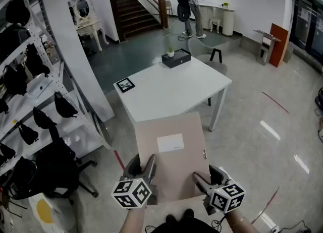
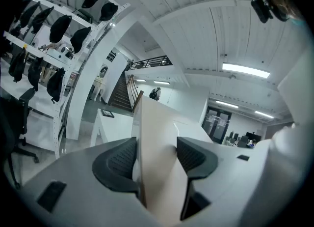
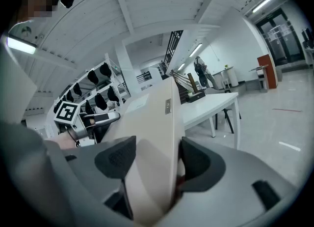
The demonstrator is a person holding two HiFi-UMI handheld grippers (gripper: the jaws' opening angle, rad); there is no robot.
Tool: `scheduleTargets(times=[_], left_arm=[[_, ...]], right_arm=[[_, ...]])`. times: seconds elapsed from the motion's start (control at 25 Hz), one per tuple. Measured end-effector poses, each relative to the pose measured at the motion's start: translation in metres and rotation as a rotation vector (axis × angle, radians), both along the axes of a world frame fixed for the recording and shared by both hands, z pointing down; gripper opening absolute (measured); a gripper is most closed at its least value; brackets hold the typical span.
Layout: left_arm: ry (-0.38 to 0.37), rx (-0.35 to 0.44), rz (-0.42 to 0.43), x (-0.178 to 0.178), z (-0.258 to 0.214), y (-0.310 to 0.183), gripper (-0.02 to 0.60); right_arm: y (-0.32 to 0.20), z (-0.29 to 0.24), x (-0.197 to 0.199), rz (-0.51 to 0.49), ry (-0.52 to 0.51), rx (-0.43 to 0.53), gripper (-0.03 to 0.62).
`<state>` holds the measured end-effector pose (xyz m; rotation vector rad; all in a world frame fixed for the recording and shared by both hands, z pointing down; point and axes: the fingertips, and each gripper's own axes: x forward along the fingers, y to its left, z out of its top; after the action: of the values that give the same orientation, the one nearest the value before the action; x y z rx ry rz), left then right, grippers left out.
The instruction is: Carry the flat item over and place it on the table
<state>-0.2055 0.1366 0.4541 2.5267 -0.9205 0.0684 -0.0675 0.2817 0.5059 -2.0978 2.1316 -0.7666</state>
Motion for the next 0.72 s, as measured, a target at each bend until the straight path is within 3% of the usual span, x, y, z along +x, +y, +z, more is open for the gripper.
scheduleTargets(times=[0.72], left_arm=[[-0.001,-0.013,-0.042,0.030,0.006,0.002,0.256]], right_arm=[[-0.001,-0.001,0.037,-0.008,0.014,0.031,0.288]])
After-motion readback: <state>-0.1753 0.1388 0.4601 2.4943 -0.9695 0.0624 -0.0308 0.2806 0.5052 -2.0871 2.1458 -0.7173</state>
